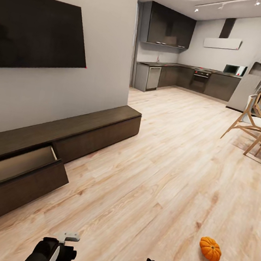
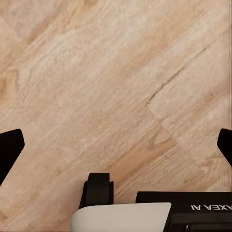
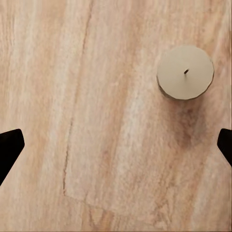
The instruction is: Place each of the two pumpkins and all three candles from the living room inside a cabinet in the living room (use any cabinet), then make sure every cabinet is closed, and position the cauldron so it is next to a table in the living room.
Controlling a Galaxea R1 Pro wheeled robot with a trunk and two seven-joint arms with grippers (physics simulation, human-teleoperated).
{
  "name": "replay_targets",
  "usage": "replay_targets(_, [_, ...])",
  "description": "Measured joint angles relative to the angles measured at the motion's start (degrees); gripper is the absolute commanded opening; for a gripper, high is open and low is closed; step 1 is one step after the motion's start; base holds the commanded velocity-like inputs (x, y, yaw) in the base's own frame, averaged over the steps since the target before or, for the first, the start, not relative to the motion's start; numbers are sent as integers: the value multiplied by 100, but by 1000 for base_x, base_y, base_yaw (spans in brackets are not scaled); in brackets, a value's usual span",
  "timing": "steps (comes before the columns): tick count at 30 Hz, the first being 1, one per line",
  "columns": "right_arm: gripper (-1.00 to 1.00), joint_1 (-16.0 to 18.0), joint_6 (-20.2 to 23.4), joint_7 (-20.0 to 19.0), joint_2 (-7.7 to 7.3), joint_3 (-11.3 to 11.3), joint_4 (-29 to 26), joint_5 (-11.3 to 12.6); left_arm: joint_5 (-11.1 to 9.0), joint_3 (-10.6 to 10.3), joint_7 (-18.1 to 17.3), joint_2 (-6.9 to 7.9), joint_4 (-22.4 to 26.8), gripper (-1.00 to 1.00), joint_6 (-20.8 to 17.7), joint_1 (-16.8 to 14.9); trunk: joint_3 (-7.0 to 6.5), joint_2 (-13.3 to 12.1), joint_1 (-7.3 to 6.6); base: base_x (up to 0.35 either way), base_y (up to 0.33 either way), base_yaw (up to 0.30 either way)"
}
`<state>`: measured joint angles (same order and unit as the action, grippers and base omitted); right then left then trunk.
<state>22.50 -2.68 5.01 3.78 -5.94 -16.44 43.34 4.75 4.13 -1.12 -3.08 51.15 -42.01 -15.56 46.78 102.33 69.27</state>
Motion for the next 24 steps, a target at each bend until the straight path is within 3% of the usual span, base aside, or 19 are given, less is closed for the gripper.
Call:
replay_targets(7, [100, 0, -10, 0, -8, -3, 11, -9, 0, -6, 6, -6, 0, 100, 5, 0, 0, 0, 0, 3, -101, 0])
replay_targets(15, [100, 0, -14, 12, -5, 9, 82, -419, 0, -9, 6, -3, 0, 100, 9, 0, 0, 0, 0, 144, -58, 0])
replay_targets(24, [100, 0, -201, 15, -6, 14, 88, -483, 0, -17, 4, -10, 0, 100, 10, 0, 0, 0, 0, 100, -70, 0])
